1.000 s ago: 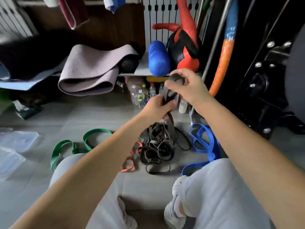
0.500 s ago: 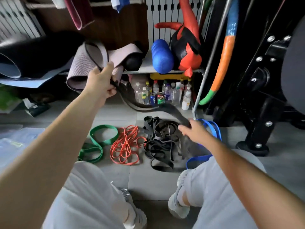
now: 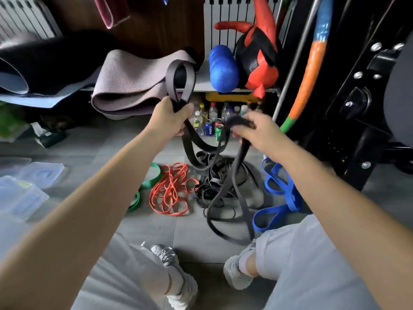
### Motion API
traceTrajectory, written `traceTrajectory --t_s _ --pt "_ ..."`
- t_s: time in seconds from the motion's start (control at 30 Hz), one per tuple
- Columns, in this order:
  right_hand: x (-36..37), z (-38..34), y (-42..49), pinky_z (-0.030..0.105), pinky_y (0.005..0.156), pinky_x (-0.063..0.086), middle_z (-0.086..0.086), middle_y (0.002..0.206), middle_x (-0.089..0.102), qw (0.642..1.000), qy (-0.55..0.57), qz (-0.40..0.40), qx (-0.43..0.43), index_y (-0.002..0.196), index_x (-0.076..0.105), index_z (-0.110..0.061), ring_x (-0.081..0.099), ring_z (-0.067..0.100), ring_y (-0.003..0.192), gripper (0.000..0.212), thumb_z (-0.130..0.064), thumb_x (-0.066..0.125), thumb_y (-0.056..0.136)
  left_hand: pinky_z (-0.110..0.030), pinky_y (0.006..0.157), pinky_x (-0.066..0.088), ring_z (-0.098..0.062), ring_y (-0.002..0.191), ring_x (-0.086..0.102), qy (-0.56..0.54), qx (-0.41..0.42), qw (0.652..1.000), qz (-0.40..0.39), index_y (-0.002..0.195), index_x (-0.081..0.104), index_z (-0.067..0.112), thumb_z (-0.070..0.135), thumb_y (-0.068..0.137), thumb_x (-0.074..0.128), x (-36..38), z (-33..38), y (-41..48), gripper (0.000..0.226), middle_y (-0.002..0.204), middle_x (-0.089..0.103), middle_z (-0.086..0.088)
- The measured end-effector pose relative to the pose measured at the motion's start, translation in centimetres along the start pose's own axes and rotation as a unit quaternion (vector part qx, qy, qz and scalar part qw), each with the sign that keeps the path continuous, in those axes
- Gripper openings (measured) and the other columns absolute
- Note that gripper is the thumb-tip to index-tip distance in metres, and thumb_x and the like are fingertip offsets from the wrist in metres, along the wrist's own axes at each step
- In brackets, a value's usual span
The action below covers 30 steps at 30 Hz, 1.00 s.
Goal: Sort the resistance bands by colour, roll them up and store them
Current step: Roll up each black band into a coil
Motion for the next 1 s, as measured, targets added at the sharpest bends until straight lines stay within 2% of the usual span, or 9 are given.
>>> traceTrajectory --t_s 0.07,0.13,0.23,0.37,0.5,0.67,0.8,0.87,1.0 --pt "1.6 2.9 -1.1 0.010 0.058 0.039 -0.001 0.077 0.058 0.987 -0.146 -0.064 0.026 0.095 0.058 -0.011 0.054 0.013 0.069 0.015 -0.015 0.067 0.083 -0.028 0.050 0.044 -0.016 0.050 0.044 0.020 -0.004 1.000 -0.024 0.076 0.050 0.016 0.018 0.092 0.056 0.6 -0.5 -0.8 0.017 0.073 0.055 -0.010" --pt "3.7 6.4 -3.2 0.024 0.083 0.047 0.007 0.107 0.060 0.945 -0.265 -0.177 0.072 0.116 0.055 -0.010 0.057 0.022 0.099 0.045 -0.026 0.071 0.078 -0.030 0.053 0.046 -0.017 0.051 0.048 0.039 -0.008 0.997 -0.059 0.079 0.050 0.015 0.016 0.091 0.057 1.5 -1.4 -2.2 0.014 0.070 0.056 -0.007" --pt "6.1 8.7 -5.4 0.038 0.106 0.039 0.002 0.145 0.039 0.953 -0.163 -0.225 0.120 0.143 0.032 -0.020 0.044 0.018 0.127 0.087 -0.040 0.077 0.071 -0.027 0.050 0.044 -0.017 0.049 0.050 0.096 0.000 0.990 -0.108 0.086 0.050 0.009 0.017 0.092 0.057 3.1 -3.1 -4.5 0.012 0.069 0.057 -0.005" --pt "4.7 6.1 -4.7 0.024 0.082 0.049 -0.007 0.123 0.060 0.987 0.126 -0.051 0.083 0.135 0.043 -0.027 0.060 0.007 0.093 0.067 -0.036 0.071 0.075 -0.030 0.051 0.045 -0.007 0.046 0.048 0.139 -0.011 0.963 -0.231 0.082 0.053 0.012 0.017 0.092 0.056 5.8 -6.1 -7.6 0.011 0.063 0.053 0.000" --pt "3.7 4.7 -4.9 0.010 0.058 0.046 -0.020 0.067 0.068 0.984 0.153 -0.079 0.038 0.088 0.066 -0.027 0.060 -0.005 0.062 0.022 -0.010 0.072 0.076 -0.034 0.053 0.047 -0.007 0.046 0.052 0.109 -0.068 0.955 -0.267 0.098 0.057 0.006 0.019 0.086 0.065 7.1 -8.2 -10.2 0.020 0.065 0.060 0.000" --pt "4.4 5.8 -5.5 0.046 0.084 0.053 -0.007 0.081 0.073 0.993 -0.026 -0.111 0.039 0.080 0.069 -0.045 0.068 0.023 0.085 0.049 -0.073 0.074 0.040 -0.027 0.067 0.053 -0.011 0.077 0.064 0.071 -0.010 0.988 -0.140 0.093 0.056 0.033 0.024 0.076 0.075 5.3 -7.0 -10.0 0.027 0.095 0.066 0.005" --pt "5.2 5.8 -6.0 0.052 0.087 0.050 -0.010 0.076 0.067 0.991 0.004 -0.133 0.022 0.070 0.069 -0.045 0.063 0.023 0.077 0.021 -0.037 0.083 0.055 -0.031 0.055 0.048 -0.015 0.054 0.059 0.068 -0.011 0.989 -0.131 0.080 0.060 0.034 0.013 0.078 0.074 4.1 -5.8 -10.1 0.025 0.069 0.067 0.010" --pt "5.8 5.9 -6.4 0.048 0.086 0.050 -0.011 0.079 0.063 0.988 -0.006 -0.156 0.019 0.071 0.068 -0.049 0.063 0.026 0.082 0.022 -0.043 0.078 0.052 -0.030 0.060 0.052 -0.010 0.056 0.061 0.036 -0.015 0.989 -0.143 0.080 0.061 0.032 0.008 0.077 0.073 3.9 -5.6 -10.4 0.027 0.072 0.067 0.011" --pt "7.3 6.2 -7.6 0.021 0.076 0.047 -0.011 0.083 0.064 0.988 0.028 -0.154 0.013 0.079 0.066 -0.037 0.060 0.000 0.078 0.023 -0.023 0.080 0.068 -0.021 0.061 0.053 -0.011 0.061 0.064 -0.197 -0.062 0.967 -0.152 0.088 0.062 0.013 0.006 0.071 0.069 3.9 -5.4 -11.1 0.020 0.075 0.064 -0.004"
Point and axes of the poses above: each hand's wrist, its own y-axis towards the middle knuckle, its own x-axis out of the palm, z = x × y, the point moved 4 cm from there along y, towards the middle knuckle
